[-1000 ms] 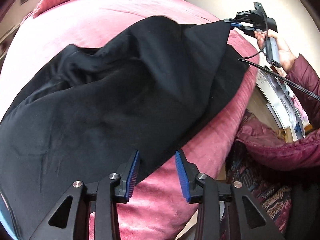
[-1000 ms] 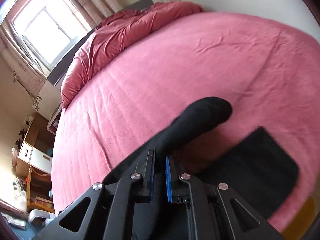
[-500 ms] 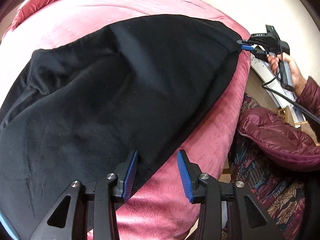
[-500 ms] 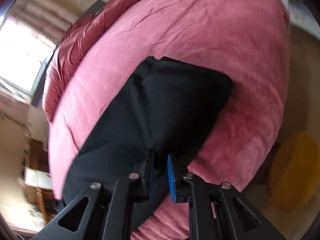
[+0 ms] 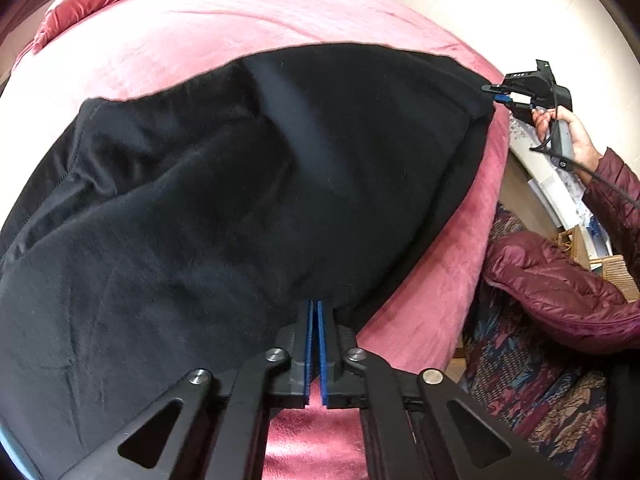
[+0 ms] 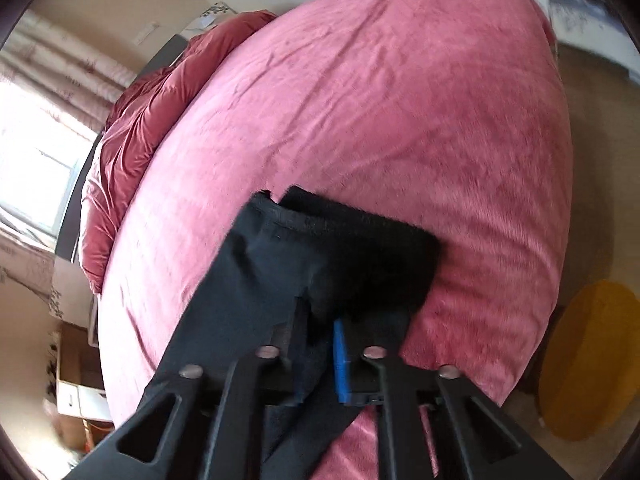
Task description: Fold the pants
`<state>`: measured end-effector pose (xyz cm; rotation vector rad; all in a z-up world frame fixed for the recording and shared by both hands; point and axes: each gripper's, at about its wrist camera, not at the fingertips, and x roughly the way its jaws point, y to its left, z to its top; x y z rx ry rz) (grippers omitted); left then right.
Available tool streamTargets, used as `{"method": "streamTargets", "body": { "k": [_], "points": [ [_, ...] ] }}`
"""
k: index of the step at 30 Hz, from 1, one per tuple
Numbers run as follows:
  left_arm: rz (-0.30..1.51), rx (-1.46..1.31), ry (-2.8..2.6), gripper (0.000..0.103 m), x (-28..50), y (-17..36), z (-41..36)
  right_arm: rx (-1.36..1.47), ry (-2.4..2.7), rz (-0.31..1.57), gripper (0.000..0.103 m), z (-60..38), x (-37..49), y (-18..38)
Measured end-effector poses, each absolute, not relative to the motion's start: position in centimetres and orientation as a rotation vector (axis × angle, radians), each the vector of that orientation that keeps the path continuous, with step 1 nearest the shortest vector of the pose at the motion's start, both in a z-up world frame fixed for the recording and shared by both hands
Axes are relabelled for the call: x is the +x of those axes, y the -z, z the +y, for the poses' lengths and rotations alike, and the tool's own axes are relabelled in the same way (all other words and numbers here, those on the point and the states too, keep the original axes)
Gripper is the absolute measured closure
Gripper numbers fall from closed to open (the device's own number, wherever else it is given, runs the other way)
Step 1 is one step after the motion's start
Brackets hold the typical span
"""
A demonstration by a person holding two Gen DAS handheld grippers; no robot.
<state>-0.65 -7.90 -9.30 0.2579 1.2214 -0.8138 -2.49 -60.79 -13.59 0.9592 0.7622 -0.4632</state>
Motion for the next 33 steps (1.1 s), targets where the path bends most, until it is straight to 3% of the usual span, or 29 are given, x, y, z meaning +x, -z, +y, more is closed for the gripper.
{"method": "streamTargets", "body": {
  "k": [8, 14, 16, 18, 23, 29, 33],
  "points": [
    [1.148, 0.147, 0.879, 0.103, -0.5, 5.8, -4.9, 0.835, 0.455, 0.717, 0.095, -60.6, -2.1, 8.3],
    [1.14, 0.137, 0.854, 0.103, -0.4, 5.5, -3.8, 0.83, 0.492, 0.736, 0.095, -61.5, -2.9, 8.1],
    [1.138, 0.187, 0.84, 0.094, -0.4, 6.0, -4.8, 0.831, 0.502, 0.758, 0.095, -61.3, -3.3, 9.0],
    [1.15, 0.203, 0.852, 0.078, -0.5, 6.6, -6.1, 0.831, 0.523, 0.796, 0.095, -61.3, -3.3, 9.9],
    [1.141, 0.316, 0.887, 0.071, -1.4, 7.8, -9.8, 0.837, 0.536, 0.828, 0.095, -61.6, -4.0, 11.1],
    [1.161, 0.438, 0.909, 0.072, -1.9, 9.5, -11.5, 0.83, 0.529, 0.846, 0.095, -61.7, -3.9, 11.3],
    [1.17, 0.389, 0.897, 0.094, -1.1, 9.6, -10.7, 0.826, 0.529, 0.853, 0.095, -61.6, -3.8, 11.3]
  ]
}}
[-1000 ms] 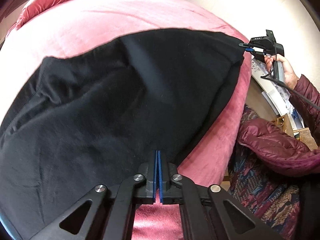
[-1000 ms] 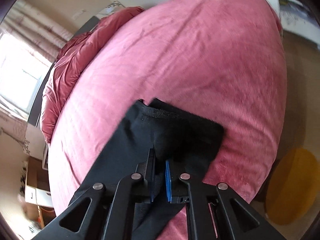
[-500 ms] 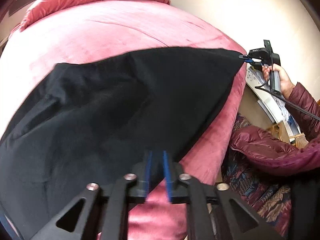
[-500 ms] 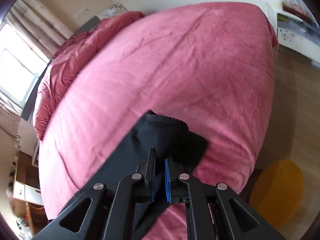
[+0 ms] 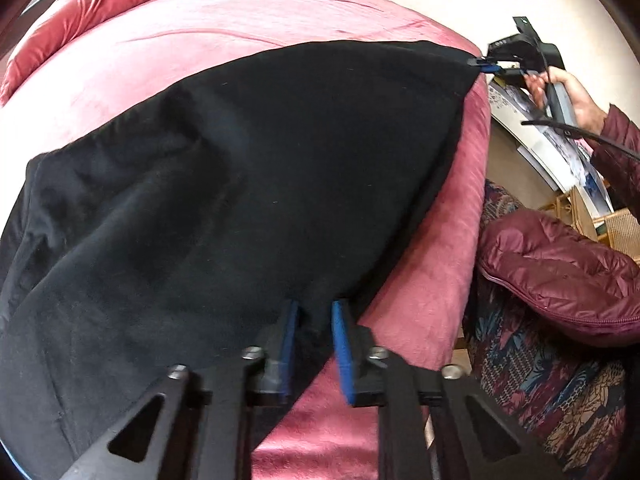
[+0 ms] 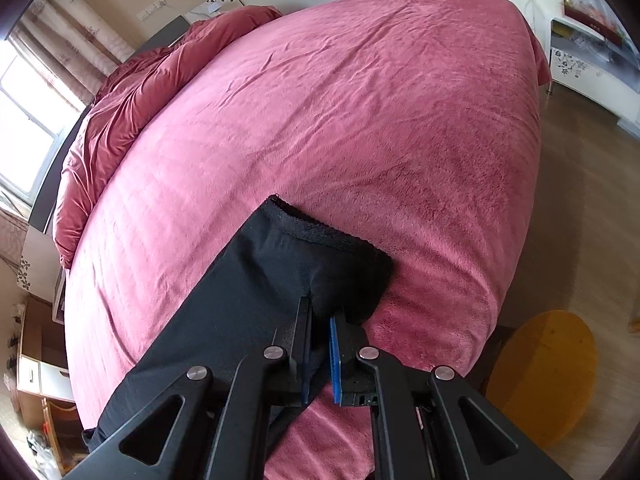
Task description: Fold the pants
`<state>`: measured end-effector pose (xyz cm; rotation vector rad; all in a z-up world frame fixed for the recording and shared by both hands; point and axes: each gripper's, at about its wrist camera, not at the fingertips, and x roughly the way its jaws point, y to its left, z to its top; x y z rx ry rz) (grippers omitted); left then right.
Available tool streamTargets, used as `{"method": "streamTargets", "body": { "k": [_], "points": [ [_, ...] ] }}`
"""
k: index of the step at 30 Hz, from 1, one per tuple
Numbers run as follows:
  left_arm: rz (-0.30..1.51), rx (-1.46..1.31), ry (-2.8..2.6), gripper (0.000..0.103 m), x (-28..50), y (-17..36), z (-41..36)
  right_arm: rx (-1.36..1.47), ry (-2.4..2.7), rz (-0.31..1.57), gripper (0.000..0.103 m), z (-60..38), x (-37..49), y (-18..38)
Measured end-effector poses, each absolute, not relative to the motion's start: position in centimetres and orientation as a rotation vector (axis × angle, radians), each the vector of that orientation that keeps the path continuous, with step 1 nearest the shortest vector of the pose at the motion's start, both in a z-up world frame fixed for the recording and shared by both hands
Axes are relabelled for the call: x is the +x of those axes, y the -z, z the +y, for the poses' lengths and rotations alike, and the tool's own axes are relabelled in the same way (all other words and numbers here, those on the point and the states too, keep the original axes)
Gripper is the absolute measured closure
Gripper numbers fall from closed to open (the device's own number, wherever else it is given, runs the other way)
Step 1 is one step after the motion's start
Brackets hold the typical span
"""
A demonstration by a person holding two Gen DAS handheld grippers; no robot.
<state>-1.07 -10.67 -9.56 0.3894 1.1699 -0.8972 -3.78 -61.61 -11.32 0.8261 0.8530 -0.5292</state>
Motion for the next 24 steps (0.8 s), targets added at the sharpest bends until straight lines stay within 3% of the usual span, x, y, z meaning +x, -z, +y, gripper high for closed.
{"method": "streamTargets", "body": {
  "k": [11, 18, 24],
  "points": [
    [1.115, 0.262, 0.978, 0.098, -1.7, 5.8, -7.9, 0.796, 0.521, 0.806, 0.095, -61.3, -4.2, 9.1],
    [1.22, 0.245, 0.906, 0.095, -0.4, 9.3, -8.5, 0.878, 0.567, 0.884, 0.095, -62.1, -4.8, 13.5],
    [1.207, 0.203, 0.917, 0.095, -0.6, 8.7, -7.7, 0.835, 0.523, 0.821, 0.095, -62.1, -4.9, 11.5]
  ]
}}
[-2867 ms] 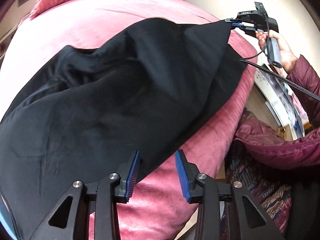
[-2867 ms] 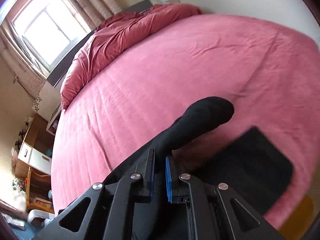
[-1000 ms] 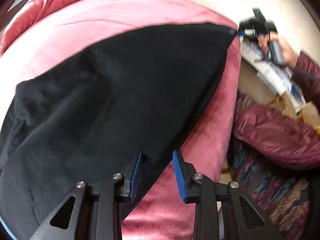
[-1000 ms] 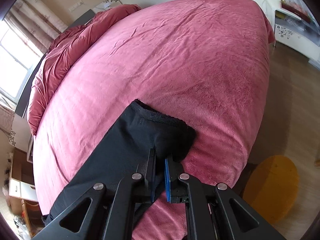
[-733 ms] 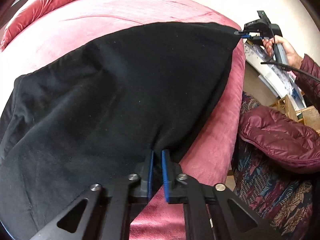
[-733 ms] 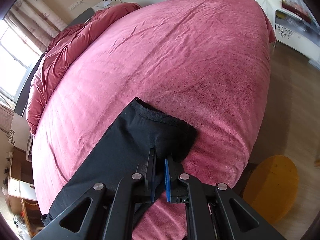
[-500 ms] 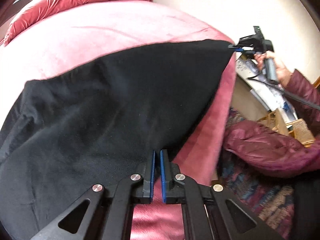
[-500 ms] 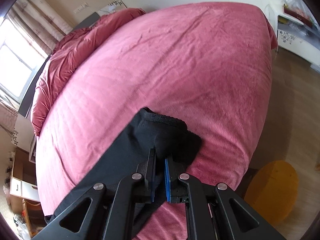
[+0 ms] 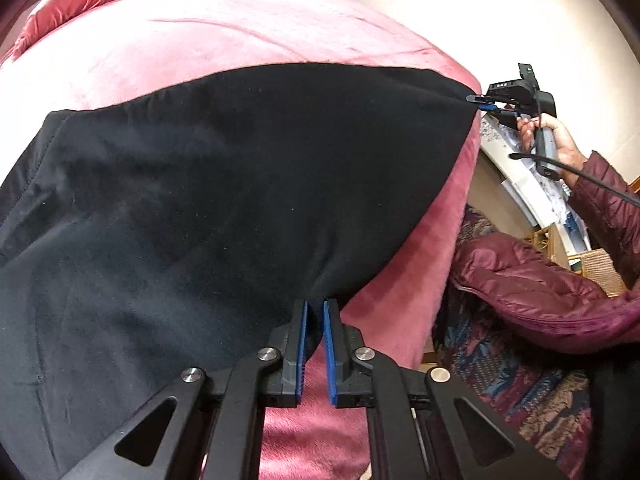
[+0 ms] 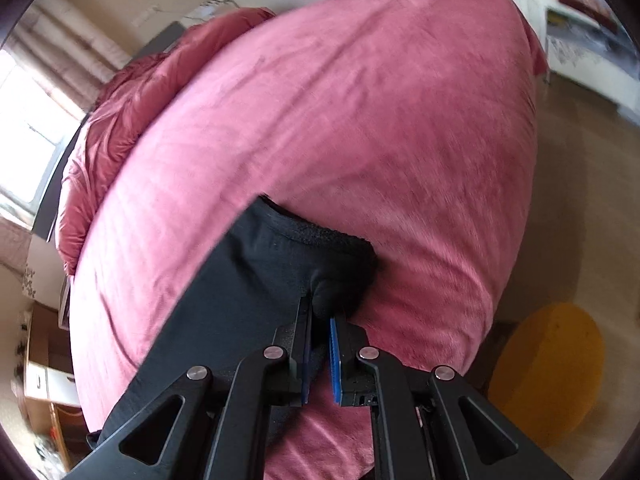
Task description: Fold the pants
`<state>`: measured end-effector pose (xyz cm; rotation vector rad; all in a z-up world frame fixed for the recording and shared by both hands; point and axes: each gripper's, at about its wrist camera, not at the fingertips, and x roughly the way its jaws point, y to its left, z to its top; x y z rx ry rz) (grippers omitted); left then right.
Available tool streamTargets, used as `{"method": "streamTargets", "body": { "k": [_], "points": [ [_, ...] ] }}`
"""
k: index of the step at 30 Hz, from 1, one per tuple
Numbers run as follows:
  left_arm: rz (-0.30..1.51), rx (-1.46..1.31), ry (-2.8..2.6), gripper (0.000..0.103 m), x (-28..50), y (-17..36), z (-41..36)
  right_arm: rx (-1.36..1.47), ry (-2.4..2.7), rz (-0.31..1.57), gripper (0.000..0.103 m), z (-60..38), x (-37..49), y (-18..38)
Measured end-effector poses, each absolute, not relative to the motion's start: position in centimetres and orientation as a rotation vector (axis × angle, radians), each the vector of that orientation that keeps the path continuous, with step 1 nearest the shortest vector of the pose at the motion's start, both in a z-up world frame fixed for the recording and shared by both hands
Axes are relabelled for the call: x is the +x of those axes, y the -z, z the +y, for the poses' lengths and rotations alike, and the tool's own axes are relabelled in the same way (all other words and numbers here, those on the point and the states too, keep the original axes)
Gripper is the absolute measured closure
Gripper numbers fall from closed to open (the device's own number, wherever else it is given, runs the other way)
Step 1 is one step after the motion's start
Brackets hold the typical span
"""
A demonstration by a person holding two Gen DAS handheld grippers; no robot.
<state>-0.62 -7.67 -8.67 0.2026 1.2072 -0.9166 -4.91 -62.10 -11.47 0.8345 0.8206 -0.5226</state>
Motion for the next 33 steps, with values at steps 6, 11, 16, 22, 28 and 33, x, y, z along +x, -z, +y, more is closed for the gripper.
{"method": "streamTargets", "body": {
  "k": [6, 11, 16, 22, 28, 33],
  "points": [
    [1.238, 0.144, 0.885, 0.094, 0.1, 8.9, -6.6, 0.737, 0.513, 0.78, 0.095, -61.8, -3.6, 9.9],
    [1.224, 0.136, 0.876, 0.094, -0.3, 8.5, -6.5, 0.685, 0.456, 0.638, 0.095, -60.7, -2.7, 5.8],
    [1.267, 0.12, 0.87, 0.094, 0.0, 9.7, -6.7, 0.725, 0.551, 0.805, 0.095, -62.3, -2.0, 9.9],
    [1.258, 0.095, 0.861, 0.084, 0.0, 9.1, -6.2, 0.832, 0.606, 0.881, 0.088, -63.3, -3.5, 14.1],
    [1.208, -0.078, 0.753, 0.078, 1.2, 7.4, -2.2, 0.8, 0.626, 0.857, 0.062, -63.0, -4.5, 11.3],
    [1.129, -0.236, 0.579, 0.076, 1.4, 5.7, 4.0, 0.684, 0.508, 0.821, 0.062, -59.1, -3.4, 7.1]
  ]
}}
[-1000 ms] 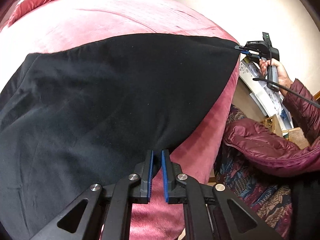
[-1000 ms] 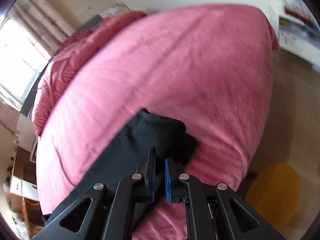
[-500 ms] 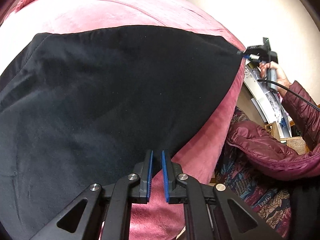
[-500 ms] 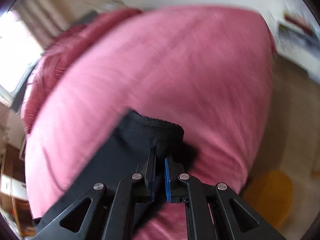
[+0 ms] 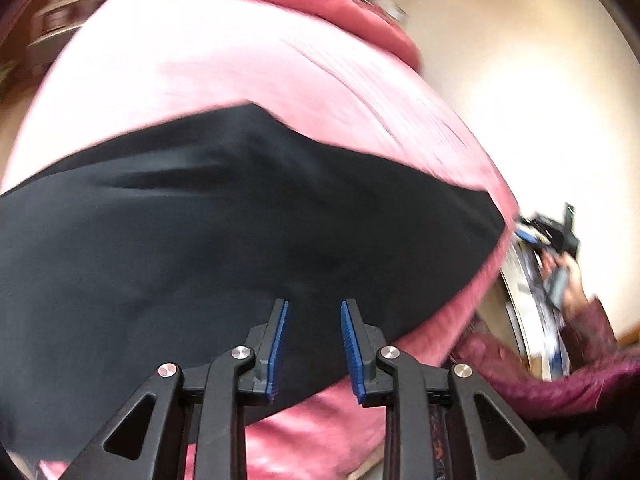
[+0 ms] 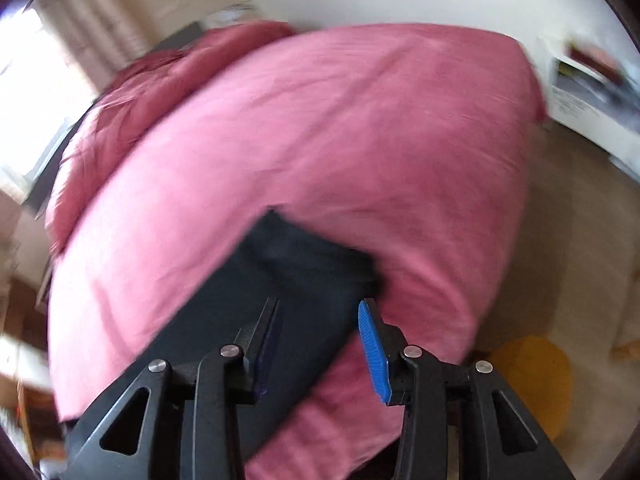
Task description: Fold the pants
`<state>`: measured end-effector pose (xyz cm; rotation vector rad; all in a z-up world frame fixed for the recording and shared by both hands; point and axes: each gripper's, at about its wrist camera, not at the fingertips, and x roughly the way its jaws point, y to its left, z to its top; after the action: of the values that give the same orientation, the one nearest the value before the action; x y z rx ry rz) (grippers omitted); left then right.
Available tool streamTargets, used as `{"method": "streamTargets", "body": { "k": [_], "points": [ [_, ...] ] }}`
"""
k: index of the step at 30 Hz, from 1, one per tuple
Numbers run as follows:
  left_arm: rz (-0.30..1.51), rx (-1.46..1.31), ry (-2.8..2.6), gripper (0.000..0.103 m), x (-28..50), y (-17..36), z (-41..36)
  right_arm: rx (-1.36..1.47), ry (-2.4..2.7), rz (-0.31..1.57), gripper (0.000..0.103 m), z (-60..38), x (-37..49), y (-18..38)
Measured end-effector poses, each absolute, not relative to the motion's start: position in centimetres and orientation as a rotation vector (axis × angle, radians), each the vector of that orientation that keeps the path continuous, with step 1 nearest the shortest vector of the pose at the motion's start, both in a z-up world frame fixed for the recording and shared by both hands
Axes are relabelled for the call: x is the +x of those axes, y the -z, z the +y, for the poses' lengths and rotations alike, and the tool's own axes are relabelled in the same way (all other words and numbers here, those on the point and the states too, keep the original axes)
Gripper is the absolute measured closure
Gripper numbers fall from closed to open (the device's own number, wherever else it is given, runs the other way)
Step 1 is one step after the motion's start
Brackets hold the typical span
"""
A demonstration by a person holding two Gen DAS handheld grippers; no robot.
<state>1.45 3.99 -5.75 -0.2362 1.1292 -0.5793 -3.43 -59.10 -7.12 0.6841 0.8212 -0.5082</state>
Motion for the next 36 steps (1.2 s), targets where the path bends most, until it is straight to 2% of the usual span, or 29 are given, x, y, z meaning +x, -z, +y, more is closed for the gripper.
{"method": "streamTargets", "body": {
  "k": [8, 14, 18, 23, 25, 27, 29, 32, 36],
  "points": [
    [1.019, -0.402, 0.226, 0.076, -0.2, 3.8, 15.9, 0.454, -0.143, 0.969, 0.066, -41.9, 8.9, 4.9],
    [0.961, -0.541, -0.043, 0.067, -3.3, 3.4, 25.3, 0.312, -0.49, 1.049, 0.066, -27.2, 15.2, 4.7],
    [0.99, -0.596, -0.062, 0.06, -4.8, 5.0, 27.0, 0.262, -0.582, 1.076, 0.066, -22.1, 17.6, 5.0],
    [1.083, -0.576, -0.032, 0.06, -4.5, 7.7, 24.7, 0.228, -0.619, 1.122, 0.066, -18.9, 20.1, 5.7],
    [1.105, -0.556, -0.02, 0.063, -4.5, 8.5, 24.0, 0.235, -0.631, 1.142, 0.066, -18.5, 21.5, 6.2],
    [1.109, -0.519, -0.028, 0.078, -4.4, 8.7, 23.6, 0.218, -0.629, 1.161, 0.066, -17.5, 22.9, 6.7],
    [1.102, -0.506, -0.031, 0.081, -4.3, 8.8, 23.3, 0.2, -0.638, 1.186, 0.066, -16.4, 23.8, 7.2],
    [1.077, -0.507, -0.022, 0.091, -4.2, 8.3, 23.7, 0.16, -0.645, 1.223, 0.066, -15.0, 25.0, 8.2],
    [1.069, -0.486, -0.014, 0.091, -4.0, 8.1, 23.8, 0.127, -0.688, 1.293, 0.066, -13.0, 26.4, 10.2]
  ]
}}
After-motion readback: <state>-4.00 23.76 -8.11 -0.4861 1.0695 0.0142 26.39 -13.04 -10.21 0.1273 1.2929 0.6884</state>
